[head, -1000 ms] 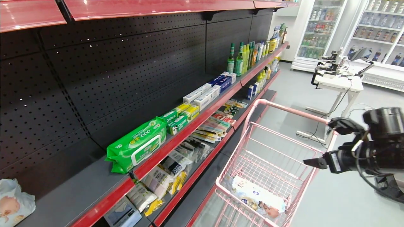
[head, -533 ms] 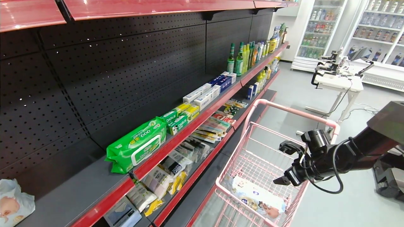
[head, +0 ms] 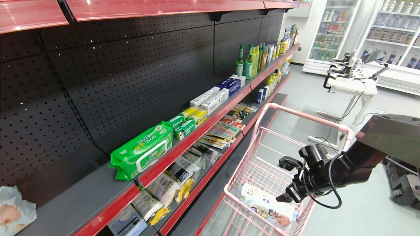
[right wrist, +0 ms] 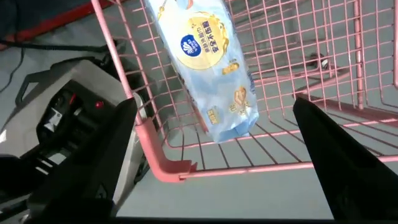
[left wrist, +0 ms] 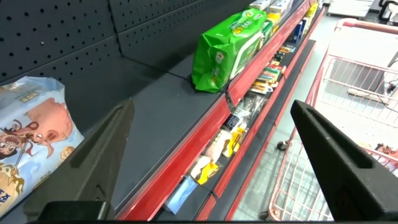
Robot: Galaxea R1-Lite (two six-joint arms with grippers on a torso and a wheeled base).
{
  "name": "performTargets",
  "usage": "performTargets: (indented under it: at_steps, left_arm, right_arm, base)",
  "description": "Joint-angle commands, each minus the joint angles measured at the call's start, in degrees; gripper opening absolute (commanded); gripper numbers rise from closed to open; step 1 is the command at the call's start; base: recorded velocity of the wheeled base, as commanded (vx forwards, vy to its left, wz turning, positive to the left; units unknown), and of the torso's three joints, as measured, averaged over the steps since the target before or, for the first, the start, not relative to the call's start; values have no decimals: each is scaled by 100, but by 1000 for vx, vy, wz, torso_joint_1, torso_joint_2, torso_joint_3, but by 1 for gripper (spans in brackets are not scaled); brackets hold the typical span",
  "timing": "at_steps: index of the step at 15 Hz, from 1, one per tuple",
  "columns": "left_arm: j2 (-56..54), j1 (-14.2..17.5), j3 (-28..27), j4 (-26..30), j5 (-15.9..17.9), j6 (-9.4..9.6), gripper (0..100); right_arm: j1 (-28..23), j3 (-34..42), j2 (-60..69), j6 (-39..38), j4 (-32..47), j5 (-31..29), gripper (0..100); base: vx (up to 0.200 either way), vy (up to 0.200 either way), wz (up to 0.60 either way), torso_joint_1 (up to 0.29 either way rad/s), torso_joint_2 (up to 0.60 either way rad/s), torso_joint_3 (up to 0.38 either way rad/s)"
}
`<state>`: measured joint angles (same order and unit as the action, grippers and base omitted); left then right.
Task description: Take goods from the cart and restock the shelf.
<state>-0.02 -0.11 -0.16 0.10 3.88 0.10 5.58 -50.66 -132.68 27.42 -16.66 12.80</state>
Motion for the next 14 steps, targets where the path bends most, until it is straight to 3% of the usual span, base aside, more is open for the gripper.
performTargets:
  at_steps: [1,14]
  left_arm:
    - [2,2,-2,-1,-1,-1,100]
    - [2,2,-2,-1,-1,-1,100]
  right_arm:
    - [13,-5,-56,18,-3,3,100]
    - [-93,92,-153,1002,-3,117,100]
  base:
    - [0,0,0,-66,56,46]
    - [0,0,0,-103,228,123]
